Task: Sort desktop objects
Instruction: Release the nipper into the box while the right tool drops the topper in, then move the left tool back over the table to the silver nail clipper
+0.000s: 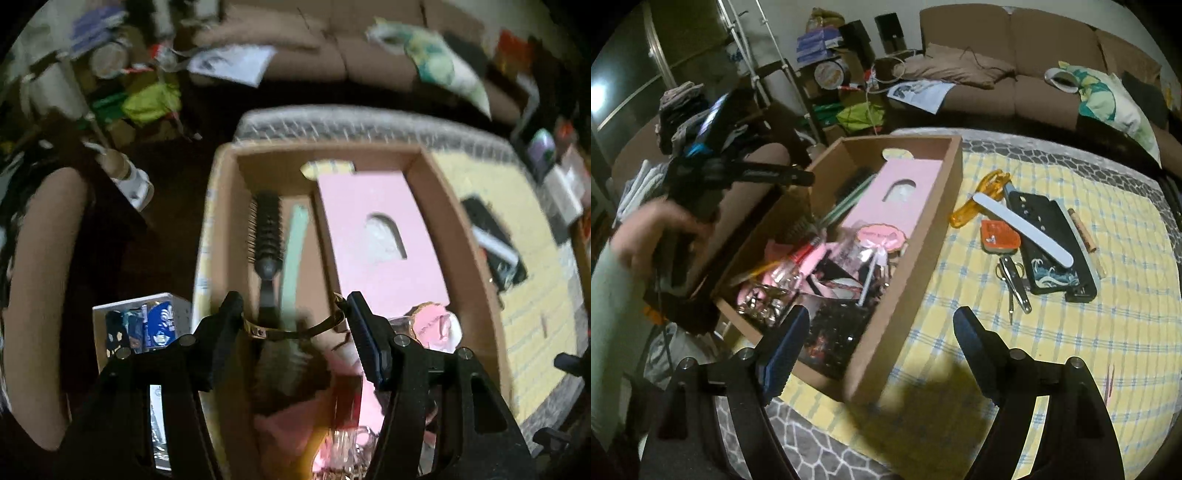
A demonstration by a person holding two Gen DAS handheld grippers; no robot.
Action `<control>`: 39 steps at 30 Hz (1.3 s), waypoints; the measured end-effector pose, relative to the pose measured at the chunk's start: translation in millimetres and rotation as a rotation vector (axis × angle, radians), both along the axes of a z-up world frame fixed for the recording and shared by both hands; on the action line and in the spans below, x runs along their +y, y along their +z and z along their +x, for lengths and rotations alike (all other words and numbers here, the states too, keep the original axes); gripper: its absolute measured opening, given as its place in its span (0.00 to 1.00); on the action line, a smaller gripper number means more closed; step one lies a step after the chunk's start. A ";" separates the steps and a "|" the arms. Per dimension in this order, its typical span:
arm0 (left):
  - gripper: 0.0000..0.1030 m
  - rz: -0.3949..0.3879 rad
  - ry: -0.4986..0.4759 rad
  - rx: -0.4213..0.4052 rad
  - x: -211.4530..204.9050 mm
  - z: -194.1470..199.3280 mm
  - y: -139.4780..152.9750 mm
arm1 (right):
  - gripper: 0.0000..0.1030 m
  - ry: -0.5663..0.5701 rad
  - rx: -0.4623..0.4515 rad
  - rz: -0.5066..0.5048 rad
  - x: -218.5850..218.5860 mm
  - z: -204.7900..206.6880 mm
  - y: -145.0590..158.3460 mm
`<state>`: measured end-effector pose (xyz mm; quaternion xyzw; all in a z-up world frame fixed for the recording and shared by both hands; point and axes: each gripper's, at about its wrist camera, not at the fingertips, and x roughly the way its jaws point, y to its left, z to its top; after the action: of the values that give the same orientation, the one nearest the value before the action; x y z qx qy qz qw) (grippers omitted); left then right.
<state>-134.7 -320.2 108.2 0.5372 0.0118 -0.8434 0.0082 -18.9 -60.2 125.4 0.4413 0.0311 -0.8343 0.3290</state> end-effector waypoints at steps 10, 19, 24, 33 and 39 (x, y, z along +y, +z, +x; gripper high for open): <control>0.56 -0.038 0.032 -0.098 4.2 -47.7 -43.0 | 0.80 -0.020 -0.032 0.007 8.3 -11.3 -11.4; 0.83 0.077 0.086 0.090 -11.4 -8.5 11.4 | 0.80 -0.036 -0.020 0.005 13.5 -11.0 -7.1; 0.94 0.078 0.065 0.170 1.8 31.4 39.9 | 0.84 -0.081 -0.004 -0.008 34.5 -16.8 3.5; 1.00 0.057 -0.024 0.236 89.2 93.8 49.3 | 1.00 -0.228 0.007 0.023 99.3 -36.6 0.8; 1.00 0.135 -0.063 0.237 148.3 121.2 40.4 | 1.00 -0.314 0.015 0.050 149.6 -42.8 0.0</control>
<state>-13.6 -171.9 148.6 0.4334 0.0525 -0.8980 -0.0557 -61.7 89.4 125.4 0.4425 -0.0152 -0.8777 0.1832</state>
